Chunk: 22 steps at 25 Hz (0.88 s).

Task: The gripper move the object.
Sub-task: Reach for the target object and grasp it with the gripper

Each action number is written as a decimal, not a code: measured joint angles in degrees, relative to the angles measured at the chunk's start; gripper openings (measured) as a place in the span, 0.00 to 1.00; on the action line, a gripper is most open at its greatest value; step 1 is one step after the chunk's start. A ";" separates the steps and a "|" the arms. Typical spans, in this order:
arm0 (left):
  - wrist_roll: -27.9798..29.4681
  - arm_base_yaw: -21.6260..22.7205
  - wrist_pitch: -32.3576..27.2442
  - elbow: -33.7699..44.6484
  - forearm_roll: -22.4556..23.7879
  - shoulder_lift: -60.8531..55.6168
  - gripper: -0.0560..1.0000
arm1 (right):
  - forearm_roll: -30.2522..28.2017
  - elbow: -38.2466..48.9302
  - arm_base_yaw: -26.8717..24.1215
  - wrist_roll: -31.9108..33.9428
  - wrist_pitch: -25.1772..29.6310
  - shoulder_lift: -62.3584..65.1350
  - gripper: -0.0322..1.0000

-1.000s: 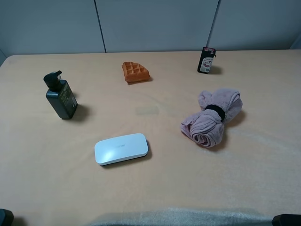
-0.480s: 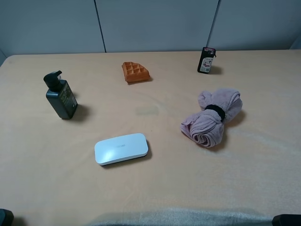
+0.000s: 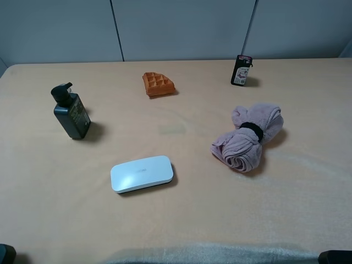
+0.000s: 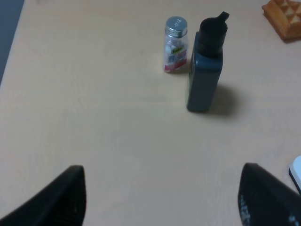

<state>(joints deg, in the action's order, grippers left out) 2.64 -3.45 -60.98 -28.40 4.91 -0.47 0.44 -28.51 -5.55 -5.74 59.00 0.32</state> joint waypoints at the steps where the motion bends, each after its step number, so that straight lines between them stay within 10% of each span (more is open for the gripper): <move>1: 0.00 0.00 0.00 0.00 0.00 0.00 0.75 | 0.00 0.00 0.00 0.00 0.00 0.00 0.70; 22: 0.00 0.00 0.00 0.00 0.00 0.00 0.75 | -0.44 -0.41 0.00 2.21 0.00 -1.71 0.70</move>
<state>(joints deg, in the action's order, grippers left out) 2.64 -3.45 -60.98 -28.40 4.91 -0.47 0.00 -28.93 -5.55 -3.53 59.00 -1.39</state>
